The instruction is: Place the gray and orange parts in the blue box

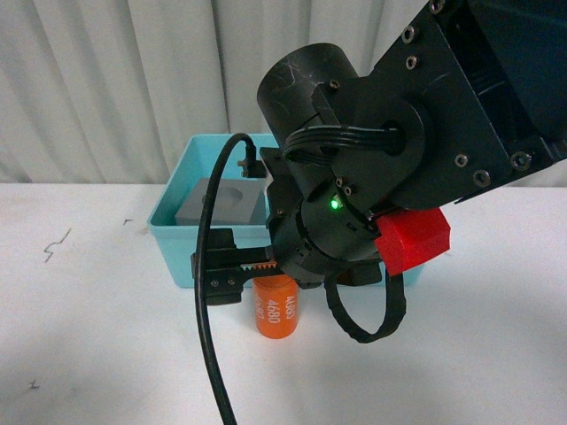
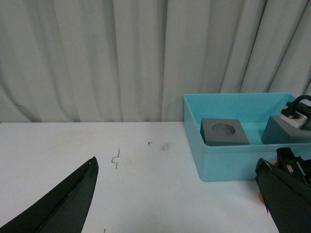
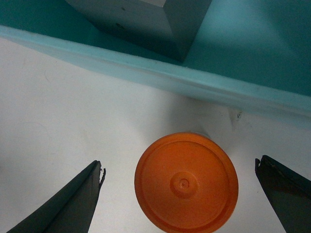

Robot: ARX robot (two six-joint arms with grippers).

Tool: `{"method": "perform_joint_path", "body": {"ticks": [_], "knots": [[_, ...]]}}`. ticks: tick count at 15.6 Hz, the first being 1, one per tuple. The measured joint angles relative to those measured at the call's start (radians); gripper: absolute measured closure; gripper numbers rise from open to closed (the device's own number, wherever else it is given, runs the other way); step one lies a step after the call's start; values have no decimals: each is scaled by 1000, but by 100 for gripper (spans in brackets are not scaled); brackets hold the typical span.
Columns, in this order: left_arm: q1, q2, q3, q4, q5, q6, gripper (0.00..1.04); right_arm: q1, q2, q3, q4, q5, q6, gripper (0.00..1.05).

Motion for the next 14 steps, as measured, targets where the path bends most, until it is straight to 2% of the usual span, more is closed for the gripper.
{"method": "perform_joint_path", "body": {"ticks": [6,11,14], "knots": [[0,0,0,0,0,0,7,-8,2,-12,18,-1,-6,9],[0,0,0,0,0,0,7,-13,-4,-17,21,7,-22,55],[0,0,0,0,0,0,7,-5,-46,-41,23,7,-42,57]]}}
